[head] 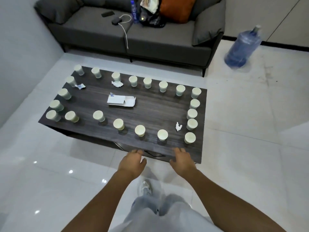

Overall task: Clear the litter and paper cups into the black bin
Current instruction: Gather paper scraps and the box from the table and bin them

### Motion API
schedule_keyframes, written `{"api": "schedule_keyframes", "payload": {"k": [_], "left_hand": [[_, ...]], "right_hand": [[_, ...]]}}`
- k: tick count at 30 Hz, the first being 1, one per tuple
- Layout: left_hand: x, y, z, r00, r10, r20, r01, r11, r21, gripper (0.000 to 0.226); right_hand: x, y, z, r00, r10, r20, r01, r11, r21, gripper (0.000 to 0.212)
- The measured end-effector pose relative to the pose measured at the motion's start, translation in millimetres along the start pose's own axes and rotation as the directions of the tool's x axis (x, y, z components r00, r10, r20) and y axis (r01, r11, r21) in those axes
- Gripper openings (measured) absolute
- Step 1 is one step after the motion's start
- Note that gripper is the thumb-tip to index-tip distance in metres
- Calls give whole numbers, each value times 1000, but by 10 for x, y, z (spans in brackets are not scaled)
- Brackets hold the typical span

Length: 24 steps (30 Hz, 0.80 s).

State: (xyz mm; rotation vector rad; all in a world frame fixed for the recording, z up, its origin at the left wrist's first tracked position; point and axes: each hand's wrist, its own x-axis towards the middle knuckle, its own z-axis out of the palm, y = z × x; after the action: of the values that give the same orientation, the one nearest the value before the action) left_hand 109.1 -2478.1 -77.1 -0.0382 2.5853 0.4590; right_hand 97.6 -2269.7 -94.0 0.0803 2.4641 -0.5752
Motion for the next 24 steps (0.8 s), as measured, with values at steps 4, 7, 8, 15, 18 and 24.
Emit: {"api": "schedule_keyframes", "payload": {"k": [4,7,8,15,18,24], "left_hand": [[646,88,-310,998,43,53,-43,999,6,29],[1041,216,-387,992,44,120,-41,999,-25,23],[1183,267,-403,990,41,138,-37,999,-36,23],[2011,508,-403,984,-60,166,91,978,-188,31],[2368,549,-356,981,-81,176,118,970,-214,31],[3143,515,20,982,-69,174,105,972,-212,33]], "right_hand": [[426,-32,-222,998,62,7,-62,997,46,54],[751,-2,-376,993,121,15,-122,989,87,53],[880,12,-426,991,131,15,-132,986,103,53],[1794,191,-681,982,179,59,-186,974,128,52],[2197,270,-685,977,200,70,-209,965,159,54],[3022,488,-277,961,269,55,-275,939,207,56]]}}
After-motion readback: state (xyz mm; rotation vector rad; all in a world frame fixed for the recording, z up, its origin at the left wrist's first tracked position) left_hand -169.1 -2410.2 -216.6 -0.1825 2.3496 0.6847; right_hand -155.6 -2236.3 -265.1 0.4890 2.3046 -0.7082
